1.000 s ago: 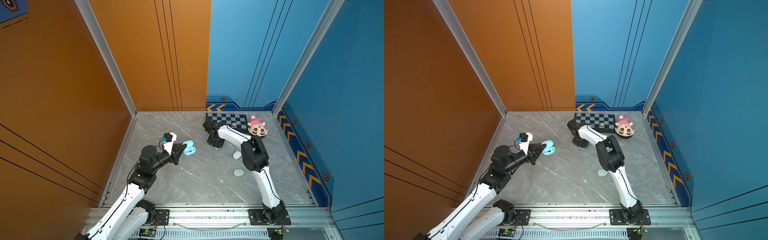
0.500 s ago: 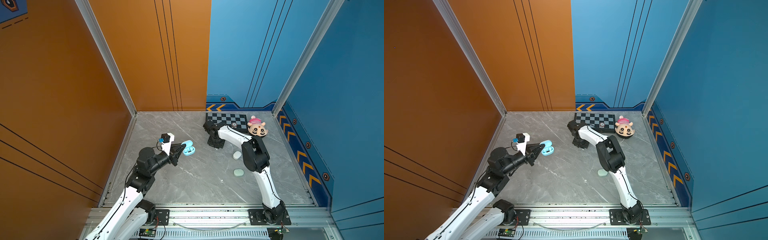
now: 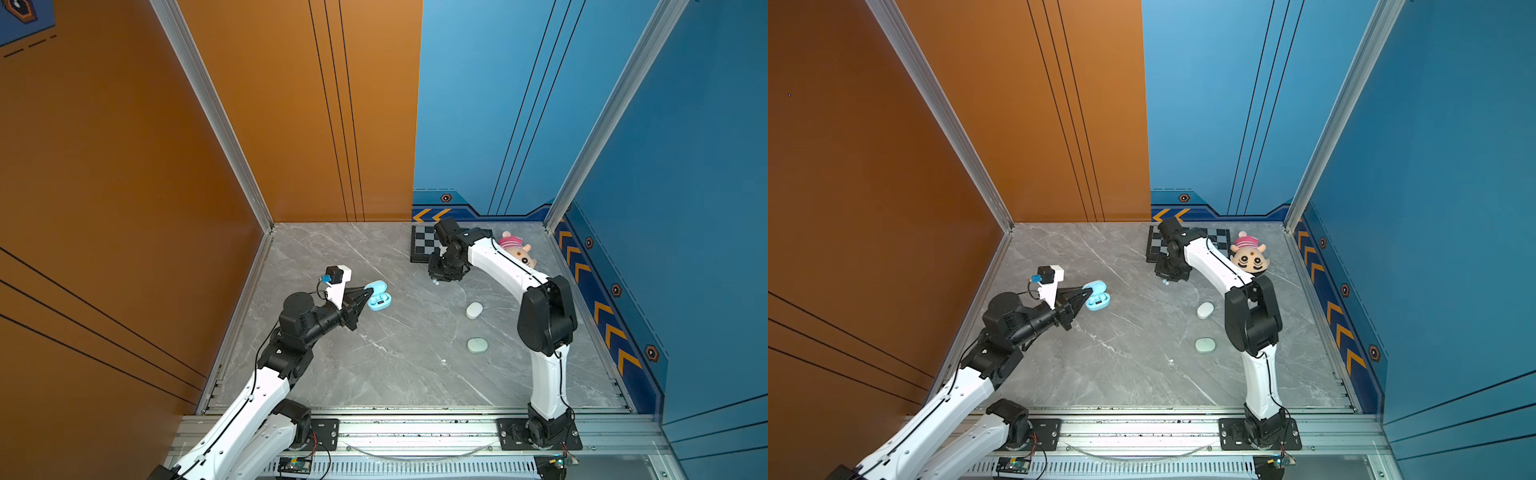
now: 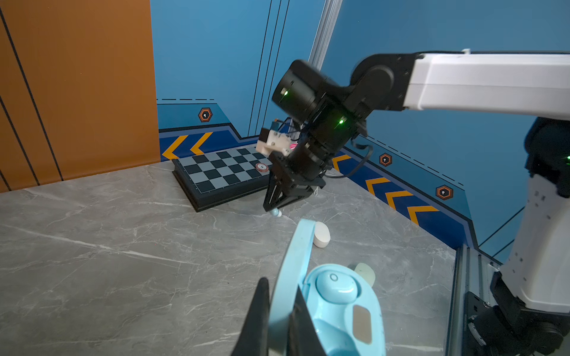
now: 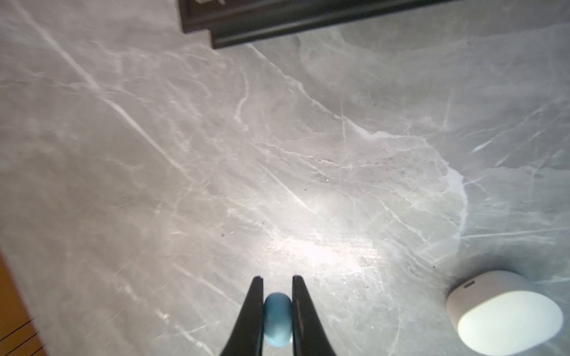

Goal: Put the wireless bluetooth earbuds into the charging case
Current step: 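Lift the earbud with the right gripper and carry it to the case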

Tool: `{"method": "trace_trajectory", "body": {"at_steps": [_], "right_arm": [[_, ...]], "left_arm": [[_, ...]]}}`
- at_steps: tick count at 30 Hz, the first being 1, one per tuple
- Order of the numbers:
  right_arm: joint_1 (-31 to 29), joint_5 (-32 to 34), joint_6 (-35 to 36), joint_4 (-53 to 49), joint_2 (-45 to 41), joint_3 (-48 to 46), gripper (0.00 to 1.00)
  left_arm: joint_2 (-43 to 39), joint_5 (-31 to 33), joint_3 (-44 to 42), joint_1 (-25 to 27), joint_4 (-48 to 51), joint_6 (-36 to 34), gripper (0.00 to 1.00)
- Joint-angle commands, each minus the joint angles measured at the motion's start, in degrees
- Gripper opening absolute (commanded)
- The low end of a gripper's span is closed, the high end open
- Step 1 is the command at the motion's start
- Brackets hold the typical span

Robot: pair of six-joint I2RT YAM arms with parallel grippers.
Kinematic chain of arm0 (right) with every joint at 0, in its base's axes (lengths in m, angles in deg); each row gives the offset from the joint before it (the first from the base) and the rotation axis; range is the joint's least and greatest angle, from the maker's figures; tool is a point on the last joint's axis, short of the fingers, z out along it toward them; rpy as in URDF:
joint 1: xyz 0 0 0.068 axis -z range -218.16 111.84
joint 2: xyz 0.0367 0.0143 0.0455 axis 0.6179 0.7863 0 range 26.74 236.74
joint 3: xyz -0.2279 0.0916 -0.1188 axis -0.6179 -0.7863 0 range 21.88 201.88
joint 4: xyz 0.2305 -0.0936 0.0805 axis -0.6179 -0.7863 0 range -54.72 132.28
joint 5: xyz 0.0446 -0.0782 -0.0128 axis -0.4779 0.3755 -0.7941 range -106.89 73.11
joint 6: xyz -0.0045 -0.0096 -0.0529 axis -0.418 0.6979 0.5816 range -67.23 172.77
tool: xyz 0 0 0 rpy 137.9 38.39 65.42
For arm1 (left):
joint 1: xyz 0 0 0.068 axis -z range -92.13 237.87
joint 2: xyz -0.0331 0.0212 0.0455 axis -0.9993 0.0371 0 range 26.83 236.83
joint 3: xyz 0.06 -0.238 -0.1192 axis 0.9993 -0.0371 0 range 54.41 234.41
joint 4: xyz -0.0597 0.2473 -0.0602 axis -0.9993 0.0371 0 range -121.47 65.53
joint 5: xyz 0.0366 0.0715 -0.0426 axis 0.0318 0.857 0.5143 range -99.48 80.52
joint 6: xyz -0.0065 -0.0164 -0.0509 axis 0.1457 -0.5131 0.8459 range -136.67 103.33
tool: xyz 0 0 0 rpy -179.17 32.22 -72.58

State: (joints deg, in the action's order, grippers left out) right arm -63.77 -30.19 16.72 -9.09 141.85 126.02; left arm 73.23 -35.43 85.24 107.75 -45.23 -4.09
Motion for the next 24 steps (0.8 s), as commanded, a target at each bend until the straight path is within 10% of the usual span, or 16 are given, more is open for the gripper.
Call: {"method": "trace_trajectory", "body": {"at_steps": [1, 12, 24], "right_arm": [[0.9, -11.8, 5.0, 0.8, -5.1, -0.8, 0.13], [-2.1, -31.7, 3.6, 4.5, -15.8, -0.9, 0.13], [-11.3, -35.1, 0.3, 10.4, -18.4, -0.9, 0.13]], "left_arm": [[2.0, 2.3, 0.7, -0.4, -4.3, 1.2, 0.00], [10.5, 4.3, 3.4, 0.7, -10.4, 1.6, 0.00], [14.5, 3.9, 7.9, 2.3, -10.8, 2.0, 0.00]]}}
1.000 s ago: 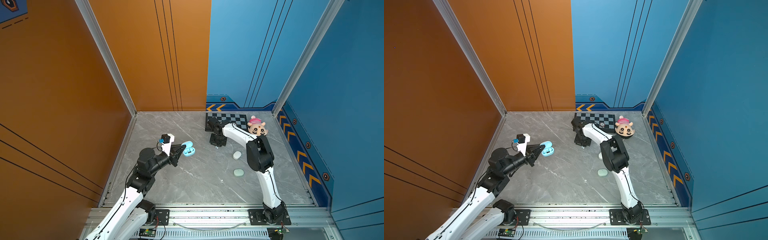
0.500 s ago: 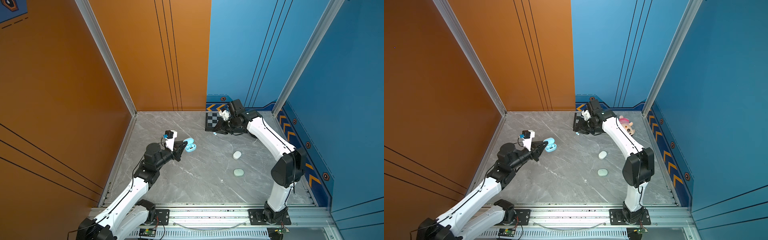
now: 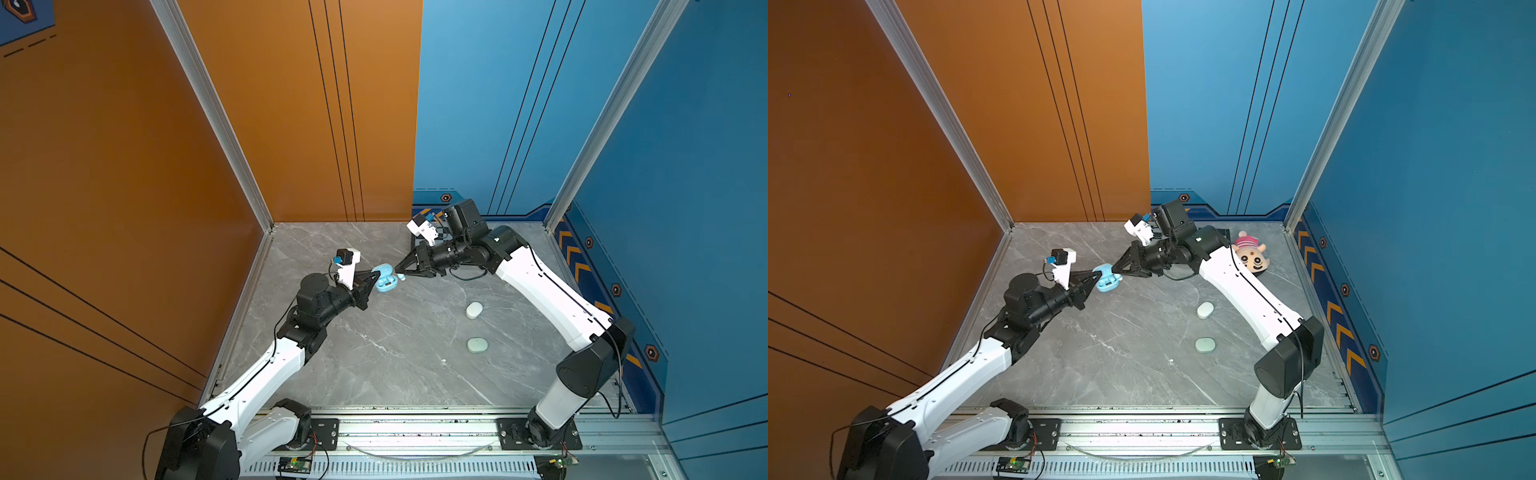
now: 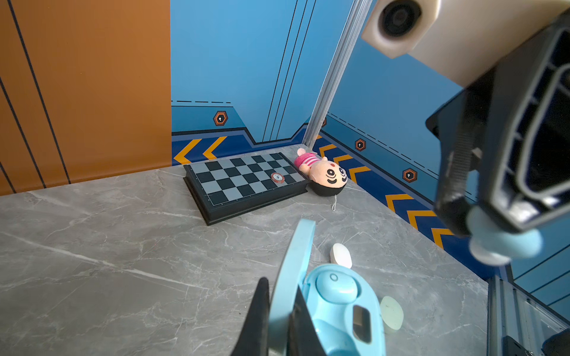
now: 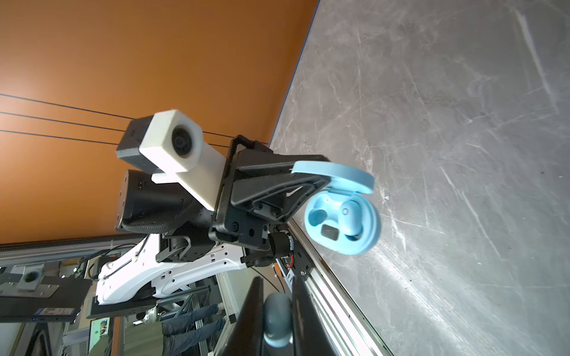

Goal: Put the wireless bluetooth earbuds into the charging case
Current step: 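Lift the earbud with the right gripper and carry it to the case, then press the earbud into the empty case slot and open the right gripper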

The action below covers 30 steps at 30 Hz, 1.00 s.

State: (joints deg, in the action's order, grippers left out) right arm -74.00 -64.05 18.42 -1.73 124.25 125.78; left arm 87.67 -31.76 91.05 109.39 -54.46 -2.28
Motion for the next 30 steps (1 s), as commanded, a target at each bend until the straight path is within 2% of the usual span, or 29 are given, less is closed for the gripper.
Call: {"method": "trace_trajectory", "body": {"at_steps": [1, 13, 30], "right_arm": [[-1.7, -0.6, -1.6, 3.4, -0.6, -0.6, 0.14], [-3.1, 3.1, -9.3, 16.9, 0.8, -6.6, 0.13], [-3.4, 6.0, -8.5, 18.2, 1.2, -9.9, 0.13]], "left_arm": [[0.1, 0.2, 2.4, 0.8, -1.6, 0.2, 0.00], [-0.6, 0.5, 3.3, 2.0, -1.6, 0.9, 0.00], [-1.4, 0.7, 4.1, 2.2, -1.5, 1.1, 0.00]]}}
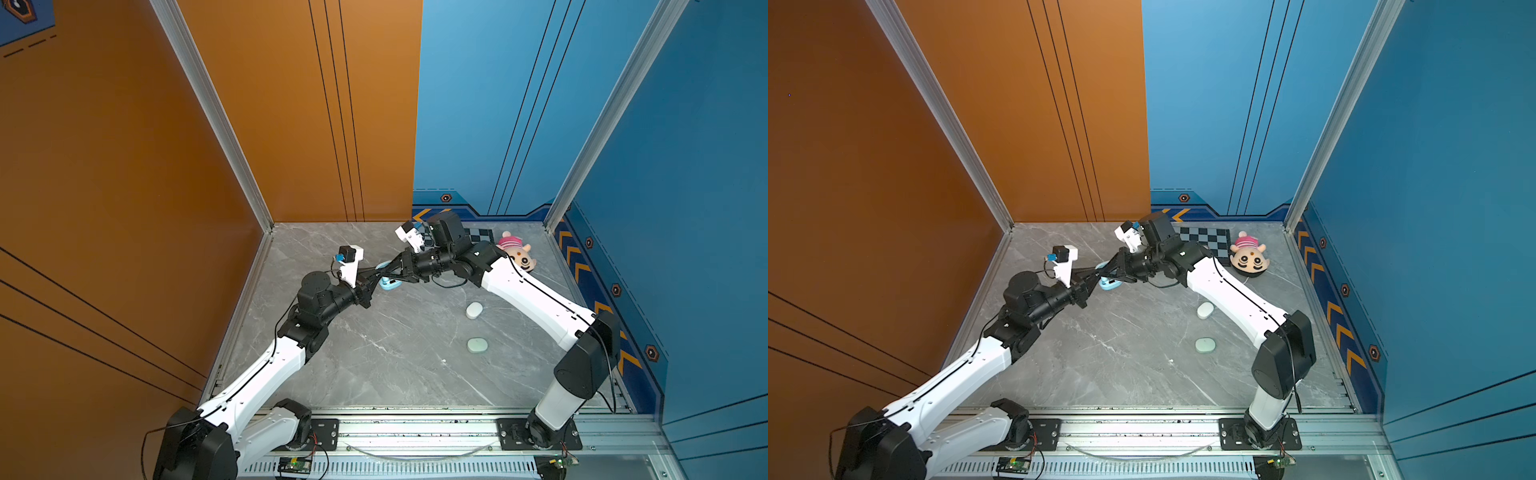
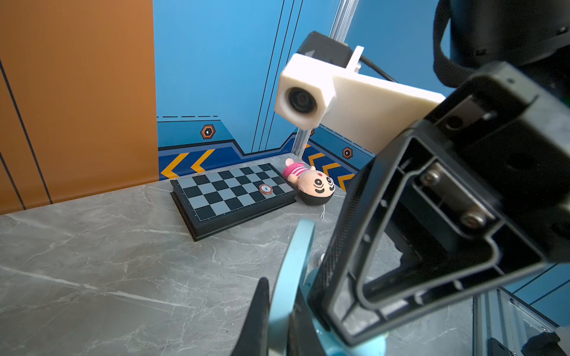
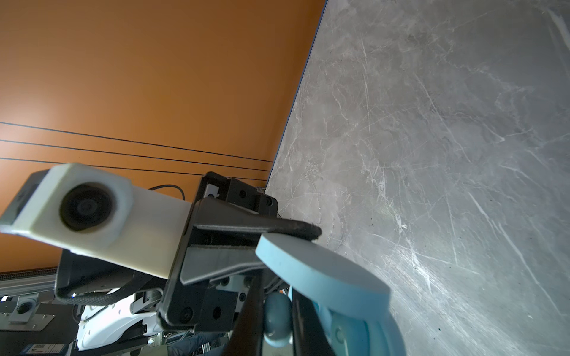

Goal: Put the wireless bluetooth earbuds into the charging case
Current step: 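Press the earbud into the empty case slot and open the right gripper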

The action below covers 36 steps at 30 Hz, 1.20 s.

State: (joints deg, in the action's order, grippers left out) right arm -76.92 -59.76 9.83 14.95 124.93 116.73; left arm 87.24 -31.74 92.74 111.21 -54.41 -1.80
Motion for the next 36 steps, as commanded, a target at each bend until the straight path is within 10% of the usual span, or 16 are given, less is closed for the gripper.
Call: {"method": "trace_trajectory", "body": {"at_steps": [1, 36], "right_arm": [[-0.4, 1.7, 0.1, 1.6, 0.6, -1.0, 0.13], [0.6, 4.6, 1.5, 3.8, -4.1, -2.5, 0.35]], "left_arm": [[-1.0, 0.7, 2.5, 0.5, -1.6, 0.6, 0.00], [-0.9, 0.8, 2.6, 1.1, -1.6, 0.4, 0.00]]}}
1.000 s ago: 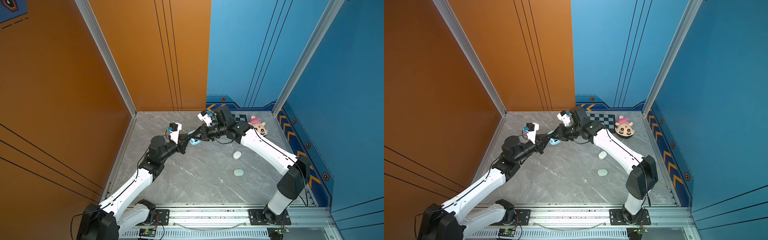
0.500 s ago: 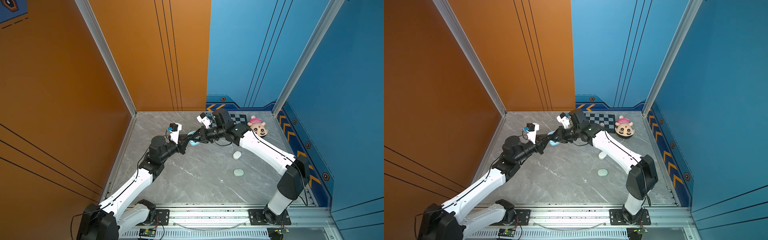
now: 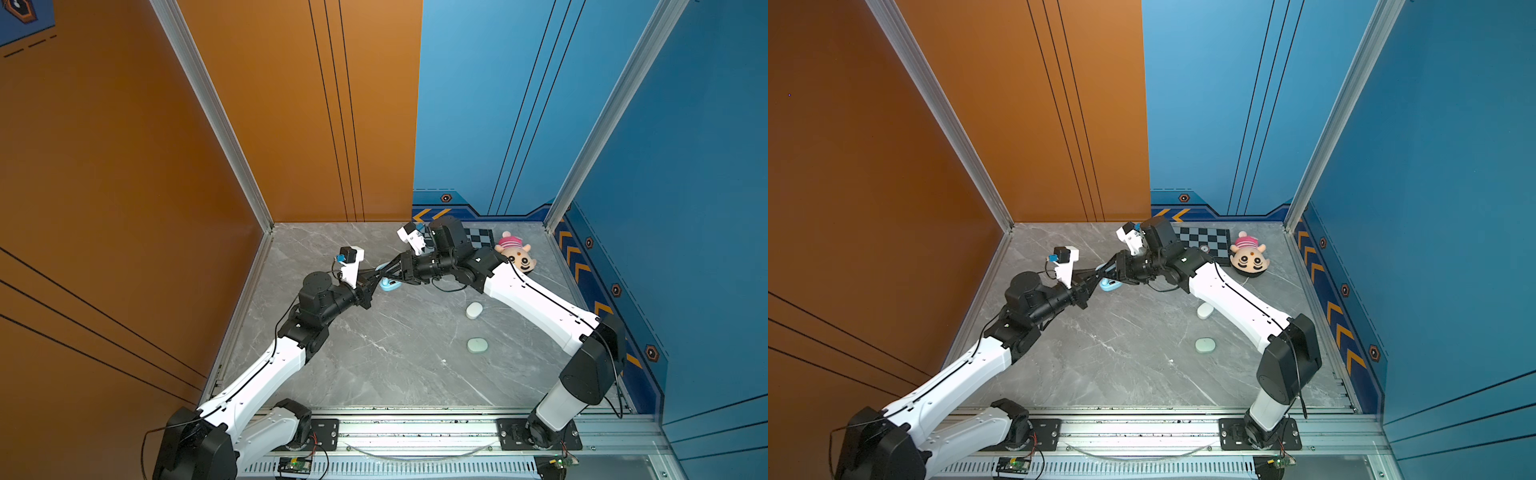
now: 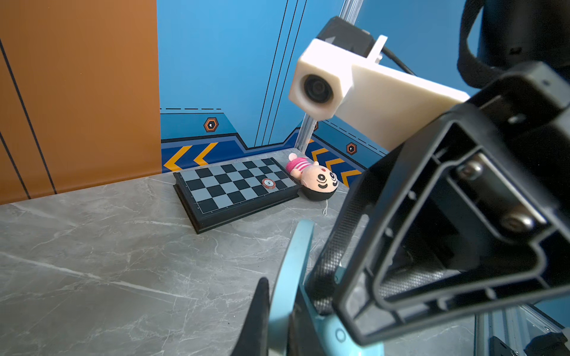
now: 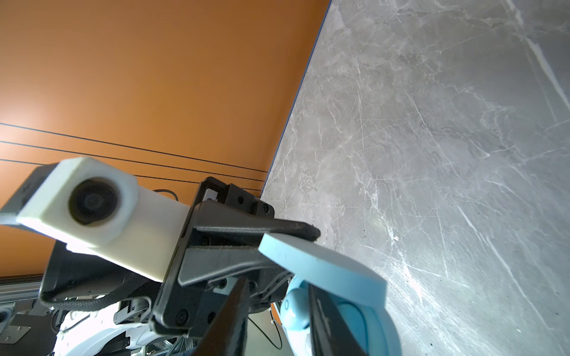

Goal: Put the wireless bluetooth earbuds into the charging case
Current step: 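Press the earbud into the empty case slot and open the right gripper, then lower the case onto the table with the left gripper while the right gripper withdraws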

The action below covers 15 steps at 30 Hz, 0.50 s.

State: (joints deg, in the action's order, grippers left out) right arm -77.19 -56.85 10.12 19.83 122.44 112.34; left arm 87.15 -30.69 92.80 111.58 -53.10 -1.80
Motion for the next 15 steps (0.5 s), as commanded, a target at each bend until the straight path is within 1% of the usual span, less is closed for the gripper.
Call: {"method": "trace_trajectory", "body": {"at_steps": [1, 6, 10, 13, 15], "right_arm": [[1.0, 1.4, 1.2, -1.1, -1.7, 2.4, 0.35], [1.2, -0.9, 0.7, -1.0, -1.7, 6.6, 0.36], [1.3, -2.5, 0.0, -1.0, -2.1, 10.2, 0.36], [2.4, -1.3, -1.0, -1.0, -3.8, 10.7, 0.37], [4.0, 0.9, -1.6, -1.2, -5.8, 9.1, 0.39]], "left_arm": [[-0.7, -0.2, 2.5, 0.7, -2.9, 0.4, 0.00], [-0.1, -0.5, 2.5, 0.9, -2.9, 0.0, 0.00], [0.6, -1.0, 2.1, 1.5, -2.9, -1.7, 0.00], [1.2, -1.4, 1.7, 2.5, -2.9, -3.8, 0.00], [1.8, -1.5, 1.7, 3.4, -2.9, -5.6, 0.00]]}}
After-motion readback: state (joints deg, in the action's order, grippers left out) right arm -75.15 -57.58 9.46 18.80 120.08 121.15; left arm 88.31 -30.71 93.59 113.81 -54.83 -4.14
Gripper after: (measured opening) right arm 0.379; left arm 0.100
